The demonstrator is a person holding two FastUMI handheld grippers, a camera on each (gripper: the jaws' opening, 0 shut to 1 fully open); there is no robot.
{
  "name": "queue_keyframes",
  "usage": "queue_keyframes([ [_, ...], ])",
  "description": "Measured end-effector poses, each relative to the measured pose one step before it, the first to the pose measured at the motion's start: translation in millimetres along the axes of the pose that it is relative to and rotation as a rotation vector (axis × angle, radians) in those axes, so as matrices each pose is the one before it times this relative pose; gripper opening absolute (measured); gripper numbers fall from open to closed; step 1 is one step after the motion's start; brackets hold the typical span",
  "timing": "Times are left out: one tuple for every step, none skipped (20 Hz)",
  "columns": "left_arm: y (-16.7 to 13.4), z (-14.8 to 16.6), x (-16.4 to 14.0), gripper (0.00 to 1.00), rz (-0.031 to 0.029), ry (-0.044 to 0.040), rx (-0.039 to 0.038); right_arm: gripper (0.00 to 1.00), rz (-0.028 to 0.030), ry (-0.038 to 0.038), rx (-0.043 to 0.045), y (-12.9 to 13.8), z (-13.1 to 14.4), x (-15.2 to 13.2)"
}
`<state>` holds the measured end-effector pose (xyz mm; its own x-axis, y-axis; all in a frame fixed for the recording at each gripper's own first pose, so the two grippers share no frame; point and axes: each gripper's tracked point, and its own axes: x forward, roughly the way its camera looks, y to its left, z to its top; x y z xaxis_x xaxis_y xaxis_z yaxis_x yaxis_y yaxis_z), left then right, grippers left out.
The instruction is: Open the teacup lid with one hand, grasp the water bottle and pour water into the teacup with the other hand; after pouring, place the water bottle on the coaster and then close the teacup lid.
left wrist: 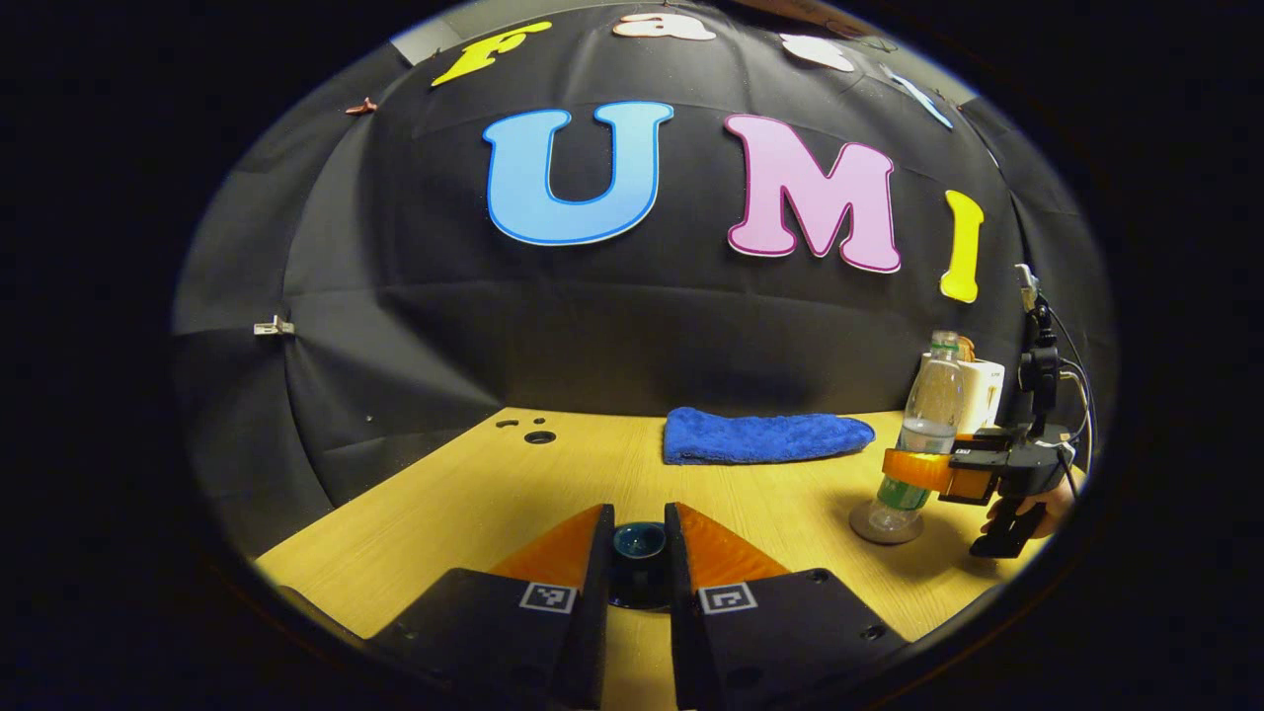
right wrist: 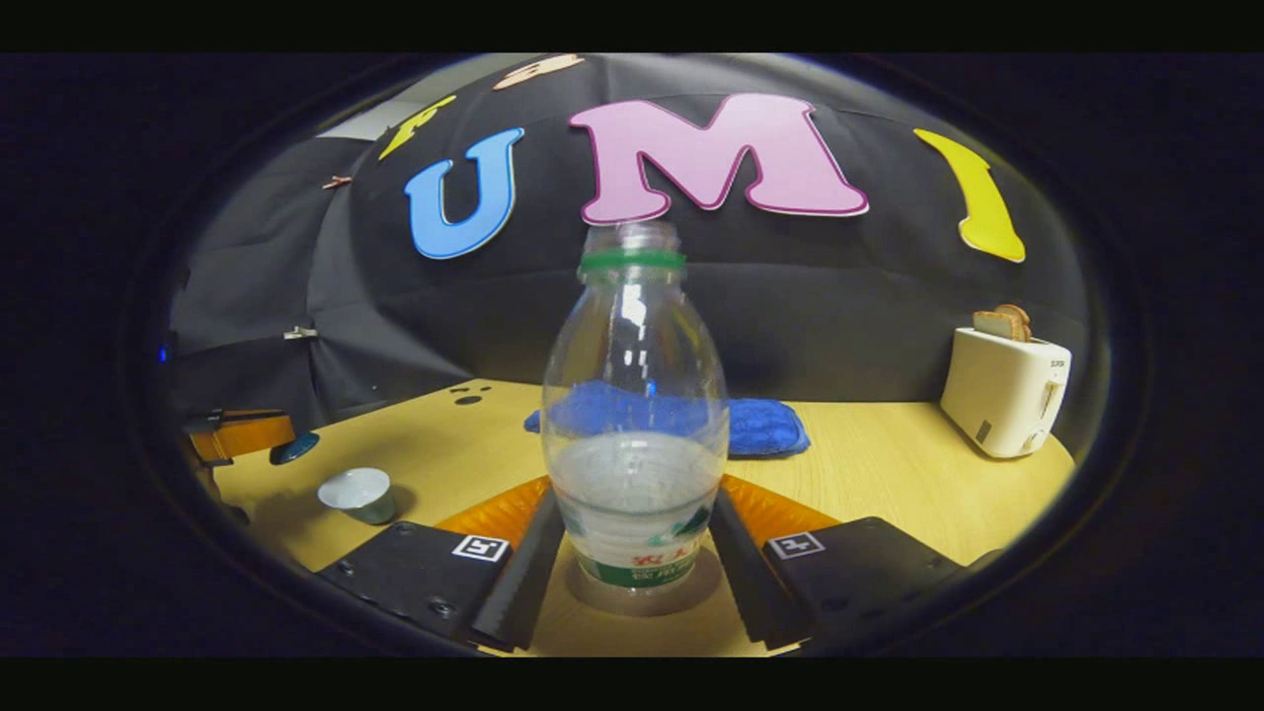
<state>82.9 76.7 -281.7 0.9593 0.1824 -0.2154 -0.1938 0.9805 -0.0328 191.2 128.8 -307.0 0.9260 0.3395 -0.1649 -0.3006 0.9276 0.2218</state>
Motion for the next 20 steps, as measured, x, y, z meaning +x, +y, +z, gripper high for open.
queue_keyframes([
  [0.14,0.18,0.26,0.31,0.00014,0.00001,-0.00198,0.81,-0.00024,0.00101,-0.00167,-0.19,-0.64,0.12],
  [-0.35,-1.29,0.54,0.27,-0.00006,0.0003,-0.00083,0.82,0.00082,0.00317,0.00335,0.56,-0.84,-0.15],
  [-0.52,0.35,1.0,0.27,-0.00031,0.00083,0.00125,0.8,0.00087,0.00721,0.00706,0.71,-2.34,0.14],
  [-0.49,-1.05,1.03,0.27,-0.00011,0.00093,0.00144,0.87,0.00201,0.01041,0.00577,1.26,-2.03,-0.61],
  [-0.77,0.61,0.96,0.27,-0.00221,-0.00003,0.00036,0.92,-0.00094,0.01116,0.00226,0.8,-2.02,-1.16],
  [-1.07,-0.77,0.96,0.31,-0.00171,0.00085,0.00079,0.96,-0.00357,0.01038,-0.00009,-1.24,-2.31,-0.92],
  [-1.76,-0.3,1.85,0.27,-0.00346,0.00082,-0.00007,0.99,-0.00188,0.00793,0.00094,-0.87,-0.57,-2.19],
  [-2.11,-0.91,1.6,0.31,-0.00379,0.00067,-0.0013,0.99,-0.00251,0.00825,0.00225,-0.61,-1.64,-1.14],
  [-1.97,-0.46,1.59,0.31,-0.00259,0.00269,-0.00191,0.99,-0.00577,0.00973,0.00201,-1.36,-2.31,-2.41],
  [-1.94,-1.58,2.37,0.3,-0.00377,0.0019,-0.00333,0.99,-0.00489,0.00921,0.00192,-1.4,-2.78,-3.52],
  [-2.93,-1.32,2.55,0.27,-0.0034,0.00206,-0.00378,0.99,-0.00822,0.00906,0.00148,-1.73,-2.11,-2.38],
  [-2.94,-1.73,2.3,0.31,-0.00482,0.00312,-0.00304,0.99,-0.0045,0.00713,0.00411,-2.41,-2.04,-4.01],
  [-2.65,-1.43,3.05,0.31,-0.00464,0.00185,-0.0005,0.99,-0.00537,0.00654,0.00629,-0.59,-2.16,-3.61],
  [-2.61,-2.66,3.03,0.31,-0.00277,0.00311,0.0029,0.99,-0.00517,0.00495,0.00684,0.67,-0.56,-0.73],
  [-1.79,-2.1,3.04,0.31,-0.00378,0.00704,0.00358,0.99,-0.00823,0.0044,0.00592,-1.17,-0.7,-1.86],
  [-1.92,-5.83,3.18,0.27,-0.00408,0.0091,0.00159,0.99,-0.00932,0.00219,0.00263,-1.89,-0.16,-2.32],
  [-1.67,-3.64,2.91,0.27,-0.00293,0.01044,0.00036,0.99,-0.00925,0.00215,-0.00084,-1.31,-0.38,-1.62],
  [-1.68,-3.9,0.94,0.31,-0.00274,0.00614,0.00011,0.99,-0.00589,0.00015,-0.00215,-1.56,-0.22,-1.52],
  [-1.14,-2.78,1.49,0.35,-0.00166,0.0057,0.00195,0.99,-0.00297,0.00007,-0.00269,-0.31,0.26,-0.5],
  [-0.93,-2.73,1.73,0.31,-0.00118,0.0032,0.00345,0.99,0.00264,0.0015,-0.00002,-0.1,-0.59,-0.93],
])
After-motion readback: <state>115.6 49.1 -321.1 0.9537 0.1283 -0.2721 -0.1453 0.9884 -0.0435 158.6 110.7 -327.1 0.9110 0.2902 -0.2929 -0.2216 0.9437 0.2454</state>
